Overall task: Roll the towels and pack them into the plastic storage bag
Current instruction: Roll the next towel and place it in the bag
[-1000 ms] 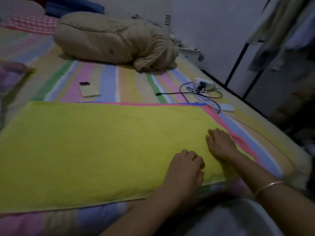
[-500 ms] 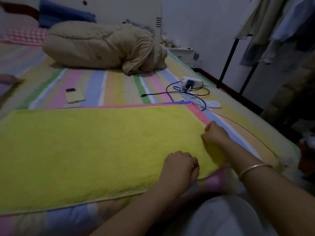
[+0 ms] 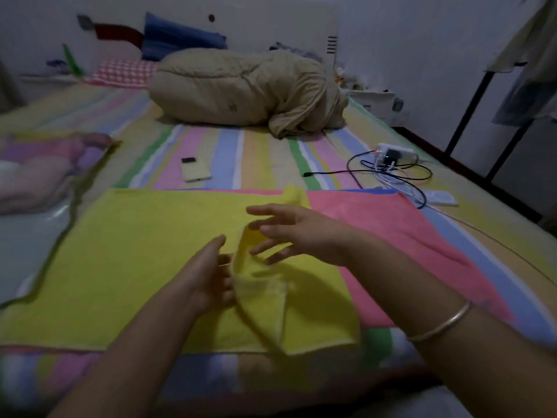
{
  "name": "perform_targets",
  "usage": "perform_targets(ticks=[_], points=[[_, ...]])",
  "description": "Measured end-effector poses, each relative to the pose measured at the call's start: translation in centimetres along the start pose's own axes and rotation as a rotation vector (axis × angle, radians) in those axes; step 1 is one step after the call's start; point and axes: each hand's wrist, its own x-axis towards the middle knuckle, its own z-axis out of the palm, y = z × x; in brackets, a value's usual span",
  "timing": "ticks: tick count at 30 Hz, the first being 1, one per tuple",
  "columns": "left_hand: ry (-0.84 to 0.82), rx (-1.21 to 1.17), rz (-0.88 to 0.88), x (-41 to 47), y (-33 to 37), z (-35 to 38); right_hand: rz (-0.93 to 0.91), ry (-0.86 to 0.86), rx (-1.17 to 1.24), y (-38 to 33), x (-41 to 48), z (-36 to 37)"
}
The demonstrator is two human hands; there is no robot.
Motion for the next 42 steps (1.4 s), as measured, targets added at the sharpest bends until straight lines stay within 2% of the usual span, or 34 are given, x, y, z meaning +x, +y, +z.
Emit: perform_targets(ticks=[2, 4, 6, 7, 9, 12, 16, 21, 24, 27, 30, 34, 36, 40, 42], points=[[0.023, 0.084, -0.024, -0.7, -0.1, -2.1, -0.04, 0.093, -0.213, 0.8, 2.2, 0.3], [0.048, 0.218, -0.01, -0.9, -0.2, -3.2, -0.073, 0.269, -0.593, 2.2, 4.3, -0.7], [0.107, 0.431, 0.077, -0.3, -0.3, -3.6, -0.037, 0.321, -0.993, 3.7, 6.1, -1.8], [0.14, 0.565, 0.135, 0.0, -0.3, -3.4, -0.002, 0.304, -1.102, 4.5, 6.8, -2.2], [0.174, 0.743, 0.22, 0.9, -0.4, -3.2, 0.031, 0.262, -1.183, 5.7, 7.9, -2.6], [0.153, 0.781, 0.265, 1.7, -0.5, -3.2, -0.037, 0.286, -1.277, 6.8, 9.6, -3.4], [0.164, 0.787, 0.309, 2.2, -0.8, -3.8, -0.097, 0.481, -1.206, 6.1, 12.0, -4.5], [0.272, 0.791, 0.428, 1.9, 0.8, -5.8, -0.175, 0.645, -0.907, 2.7, 16.1, -3.5], [0.37, 0.876, 0.481, 1.2, 2.9, -8.8, -0.182, 0.679, -0.723, 0.5, 19.3, -1.8], [0.449, 0.93, 0.525, 0.4, 4.3, -13.0, -0.206, 0.662, -0.704, -0.6, 23.0, 0.9], [0.482, 0.882, 0.508, -0.3, 4.3, -17.2, -0.208, 0.629, -0.664, -1.1, 26.4, 4.2], [0.422, 0.893, 0.429, -1.1, 2.5, -20.4, -0.207, 0.595, -0.713, -1.2, 30.0, 8.2], [0.384, 0.908, 0.446, -1.6, 1.8, -20.5, -0.184, 0.594, -0.8, -1.2, 31.1, 9.5], [0.303, 1.115, 0.498, -1.8, 1.8, -19.6, -0.123, 0.586, -0.992, -0.9, 31.8, 10.2], [0.296, 1.021, 0.517, -1.7, 2.3, -19.8, -0.109, 0.605, -1.002, -0.7, 31.7, 10.0]])
